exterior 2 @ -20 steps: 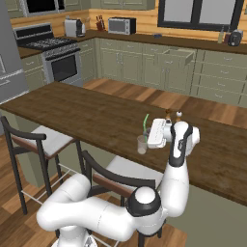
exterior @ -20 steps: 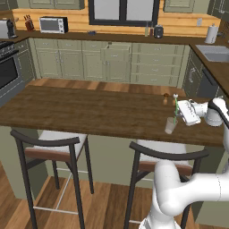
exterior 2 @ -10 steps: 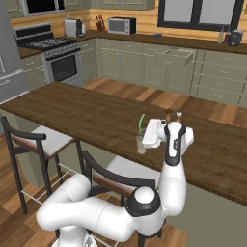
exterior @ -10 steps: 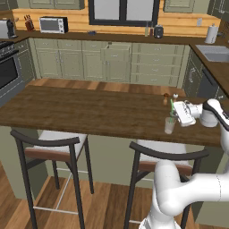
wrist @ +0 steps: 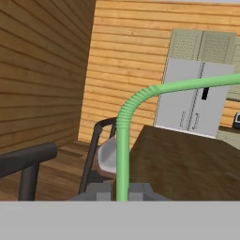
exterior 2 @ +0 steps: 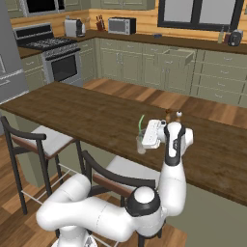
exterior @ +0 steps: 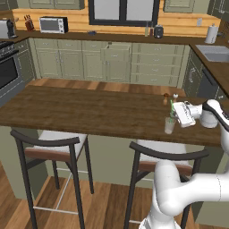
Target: Take a straw from the drawer in front and place it inside the glass cup on the dining counter.
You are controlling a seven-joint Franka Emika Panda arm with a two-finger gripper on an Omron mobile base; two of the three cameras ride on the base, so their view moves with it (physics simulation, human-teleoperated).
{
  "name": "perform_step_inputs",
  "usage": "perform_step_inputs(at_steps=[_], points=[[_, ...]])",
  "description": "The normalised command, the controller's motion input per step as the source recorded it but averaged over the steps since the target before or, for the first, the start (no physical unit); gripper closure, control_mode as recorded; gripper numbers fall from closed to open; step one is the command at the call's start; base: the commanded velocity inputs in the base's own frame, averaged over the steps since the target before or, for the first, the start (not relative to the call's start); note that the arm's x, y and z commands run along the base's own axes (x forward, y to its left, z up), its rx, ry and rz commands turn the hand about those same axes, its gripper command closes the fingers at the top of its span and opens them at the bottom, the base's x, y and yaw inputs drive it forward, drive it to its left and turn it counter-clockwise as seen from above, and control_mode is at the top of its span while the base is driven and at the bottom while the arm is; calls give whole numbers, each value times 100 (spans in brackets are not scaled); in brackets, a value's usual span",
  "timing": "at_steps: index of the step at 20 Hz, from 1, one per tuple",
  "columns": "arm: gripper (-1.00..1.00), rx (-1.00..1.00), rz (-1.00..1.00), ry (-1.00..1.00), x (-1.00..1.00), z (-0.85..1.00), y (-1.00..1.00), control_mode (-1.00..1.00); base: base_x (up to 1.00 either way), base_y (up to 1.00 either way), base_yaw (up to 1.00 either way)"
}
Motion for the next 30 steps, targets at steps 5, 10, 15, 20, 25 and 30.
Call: perform_step_inputs(at_steps=[5, 10, 15, 20, 25, 30], points=[[-100, 0, 0, 0, 0, -6, 0, -100, 0, 0, 0], [-100, 0, 0, 0, 0, -1, 0, -100, 0, 0, 0], [-100, 1, -1, 0, -3, 5, -6, -100, 0, 0, 0], [-100, 5, -2, 0, -11, 34, -26, -100, 0, 0, 0], [-100, 9, -7, 0, -43, 49, -30, -100, 0, 0, 0], [-100, 4, -15, 0, -67, 32, -7, -100, 0, 0, 0]])
